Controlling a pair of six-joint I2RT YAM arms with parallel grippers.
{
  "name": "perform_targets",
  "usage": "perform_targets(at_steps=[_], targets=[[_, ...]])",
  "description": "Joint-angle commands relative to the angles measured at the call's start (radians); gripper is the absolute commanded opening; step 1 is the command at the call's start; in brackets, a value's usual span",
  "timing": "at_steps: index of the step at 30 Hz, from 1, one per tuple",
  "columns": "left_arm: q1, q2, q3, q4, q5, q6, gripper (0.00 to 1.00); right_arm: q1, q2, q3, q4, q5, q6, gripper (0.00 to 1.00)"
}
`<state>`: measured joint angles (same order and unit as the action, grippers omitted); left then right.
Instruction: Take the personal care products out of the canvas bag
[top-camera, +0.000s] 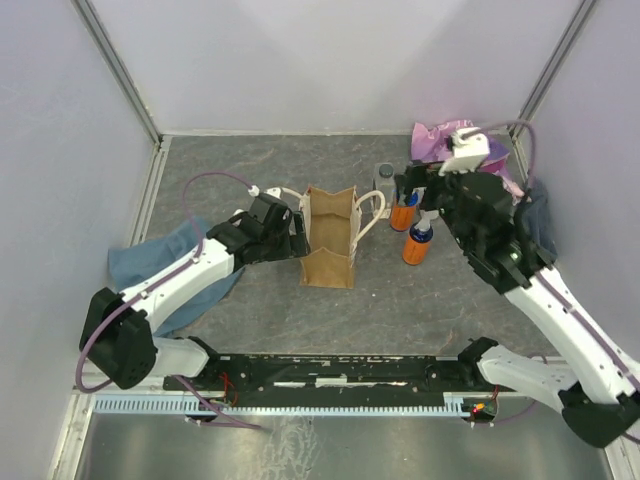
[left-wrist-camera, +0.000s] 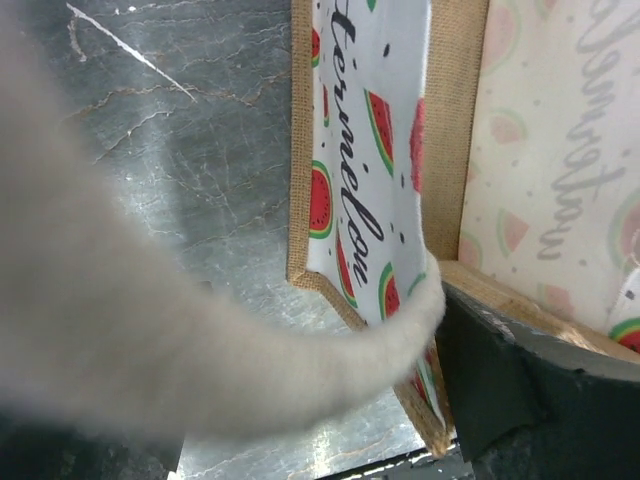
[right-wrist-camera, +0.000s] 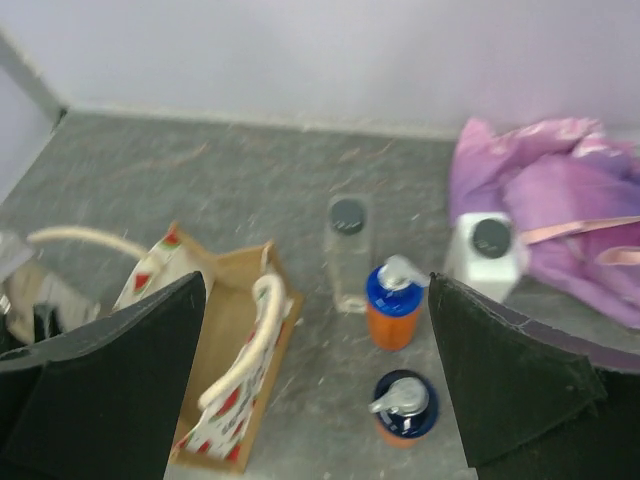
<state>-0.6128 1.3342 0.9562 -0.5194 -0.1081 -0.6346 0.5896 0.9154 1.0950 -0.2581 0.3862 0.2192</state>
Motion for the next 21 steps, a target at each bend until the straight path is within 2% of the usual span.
perform_targets(at_steps=[1,3,6,9,12,16,21], targets=[[-0.001,-0.062,0.080,-0.033,0.004,0.016,0.96,0.035,0.137,0.135,-0.318,-0.143,0.068,1.00],[-0.001,-0.073,0.099,-0.056,0.007,0.023,0.98,0.058,0.178,0.172,-0.322,-0.067,0.063,1.00],[0.000,-0.106,0.112,-0.062,0.033,0.024,1.00,0.082,0.295,0.285,-0.416,0.040,0.024,1.00],[-0.001,-0.122,0.153,-0.096,0.051,0.026,0.99,0.097,0.388,0.359,-0.479,0.061,0.023,1.00],[-0.001,-0.128,0.221,-0.167,0.036,0.036,0.99,0.099,0.419,0.381,-0.468,0.077,0.039,1.00],[-0.001,-0.149,0.337,-0.252,-0.042,0.075,0.99,0.097,0.432,0.408,-0.441,0.043,0.067,1.00],[0.020,-0.114,0.564,-0.349,-0.245,0.154,0.99,0.093,0.505,0.538,-0.544,0.071,0.118,1.00]])
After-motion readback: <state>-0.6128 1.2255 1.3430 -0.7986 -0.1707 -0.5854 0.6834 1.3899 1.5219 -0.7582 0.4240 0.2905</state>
